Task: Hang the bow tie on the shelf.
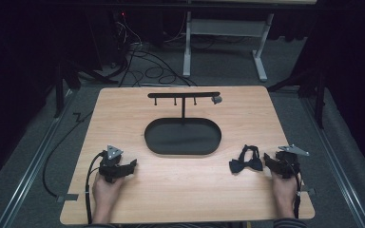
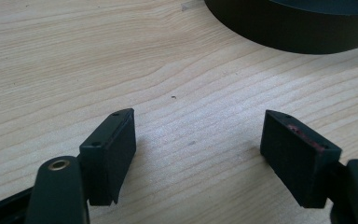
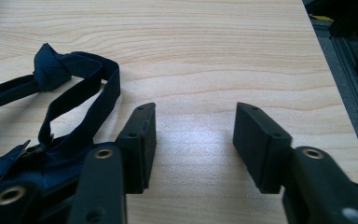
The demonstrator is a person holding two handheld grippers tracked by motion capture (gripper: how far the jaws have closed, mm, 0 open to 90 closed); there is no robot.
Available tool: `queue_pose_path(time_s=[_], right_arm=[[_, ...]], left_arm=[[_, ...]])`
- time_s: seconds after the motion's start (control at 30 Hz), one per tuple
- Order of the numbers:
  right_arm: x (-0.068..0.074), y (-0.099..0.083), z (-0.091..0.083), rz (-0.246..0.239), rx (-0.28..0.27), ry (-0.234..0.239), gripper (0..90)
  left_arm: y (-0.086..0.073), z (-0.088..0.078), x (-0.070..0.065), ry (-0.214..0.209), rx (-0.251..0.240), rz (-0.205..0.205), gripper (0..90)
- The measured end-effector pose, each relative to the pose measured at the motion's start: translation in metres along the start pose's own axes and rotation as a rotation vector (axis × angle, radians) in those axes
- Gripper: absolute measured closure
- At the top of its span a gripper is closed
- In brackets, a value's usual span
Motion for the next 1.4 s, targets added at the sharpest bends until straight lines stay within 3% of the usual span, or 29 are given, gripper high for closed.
queue_pose_path(time_s=[0.2,0.87,1.4], right_arm=[[0.001,0.000,-0.003,0.004,0.000,0.019,56.5],[-0.002,0.002,-0.023,0.026,-0.058,0.061,55.1],[0.010,0.010,-0.034,0.016,-0.069,0.133,54.2]], left_arm=[[0.000,0.000,0.000,0.000,0.000,0.000,27.1],[0.000,0.000,0.000,0.001,0.000,0.000,27.1],[0.000,0.000,0.000,0.000,0.000,0.000,27.1]])
Point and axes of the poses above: each handheld gripper's, and its own axes: z roughly forward along the jaws, y roughly out of its top, x roughly to its left, the point moved 1 cm from there along z, roughly forward along the jaws, and after that the axes turned 11 degrees about z, right-handed, at the moved point
